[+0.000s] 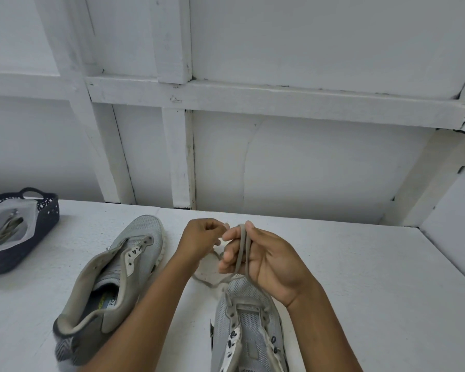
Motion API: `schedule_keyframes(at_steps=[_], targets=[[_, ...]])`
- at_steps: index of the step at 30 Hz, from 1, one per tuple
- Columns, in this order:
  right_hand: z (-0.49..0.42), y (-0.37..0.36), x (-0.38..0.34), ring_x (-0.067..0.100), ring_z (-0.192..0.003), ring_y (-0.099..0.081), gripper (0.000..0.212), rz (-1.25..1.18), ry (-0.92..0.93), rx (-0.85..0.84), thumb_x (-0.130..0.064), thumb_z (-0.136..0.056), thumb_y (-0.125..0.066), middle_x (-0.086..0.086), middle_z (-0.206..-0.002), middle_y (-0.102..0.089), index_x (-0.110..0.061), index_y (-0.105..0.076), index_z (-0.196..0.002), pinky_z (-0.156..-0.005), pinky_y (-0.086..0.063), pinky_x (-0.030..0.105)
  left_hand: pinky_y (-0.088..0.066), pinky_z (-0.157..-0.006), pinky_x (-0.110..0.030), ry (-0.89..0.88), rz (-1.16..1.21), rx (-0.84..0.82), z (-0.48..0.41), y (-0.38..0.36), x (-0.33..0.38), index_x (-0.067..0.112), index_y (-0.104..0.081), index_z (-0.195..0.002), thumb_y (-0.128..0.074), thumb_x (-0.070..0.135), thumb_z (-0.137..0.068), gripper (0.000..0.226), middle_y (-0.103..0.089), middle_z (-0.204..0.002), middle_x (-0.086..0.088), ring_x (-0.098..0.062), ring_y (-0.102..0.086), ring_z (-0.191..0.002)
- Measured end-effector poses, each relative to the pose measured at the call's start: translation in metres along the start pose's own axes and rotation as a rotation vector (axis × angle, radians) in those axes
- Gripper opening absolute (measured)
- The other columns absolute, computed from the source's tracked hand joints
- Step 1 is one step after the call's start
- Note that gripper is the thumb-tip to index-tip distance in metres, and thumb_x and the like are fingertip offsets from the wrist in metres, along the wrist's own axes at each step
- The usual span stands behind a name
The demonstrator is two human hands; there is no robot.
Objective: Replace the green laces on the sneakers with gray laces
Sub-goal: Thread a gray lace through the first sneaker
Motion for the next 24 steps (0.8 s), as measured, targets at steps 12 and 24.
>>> schedule_keyframes(at_steps=[12, 24], targets=[[-0.003, 0.017, 0.010, 0.026, -0.060, -0.058, 0.034, 0.037, -0.033, 0.155, -0.032, -0.095, -0.045, 0.011, -0.064, -0.054, -0.001, -0.059, -0.090, -0.064, -0.054, 0.034, -0.049, -0.064, -0.034, -0.026, 0.011, -0.039, -0.021, -0.013, 0.013, 0.009, -0.073, -0.084, -0.066, 0.029, -0.093, 0.023, -0.067, -0.070, 0.005, -0.014, -0.059, -0.063], [-0.008, 0.036, 0.023, 0.023, -0.053, -0.054, 0.034, -0.057, -0.099, 0.372, -0.022, -0.106, -0.037, 0.010, -0.058, -0.051, -0.005, -0.056, -0.084, -0.059, -0.051, 0.035, -0.053, -0.085, -0.022, -0.379, -0.357, -0.421, 0.001, -0.014, 0.022, 0.041, -0.068, -0.114, -0.068, 0.007, -0.089, 0.043, -0.064, -0.117, 0.018, -0.004, -0.064, -0.098]])
Point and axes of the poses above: each hand's wrist, its own z-axis away from the middle knuckle, its own y-axis out of the back of the hand, x = y × z, the point moved 4 cm from there along -z, towards the middle knuckle
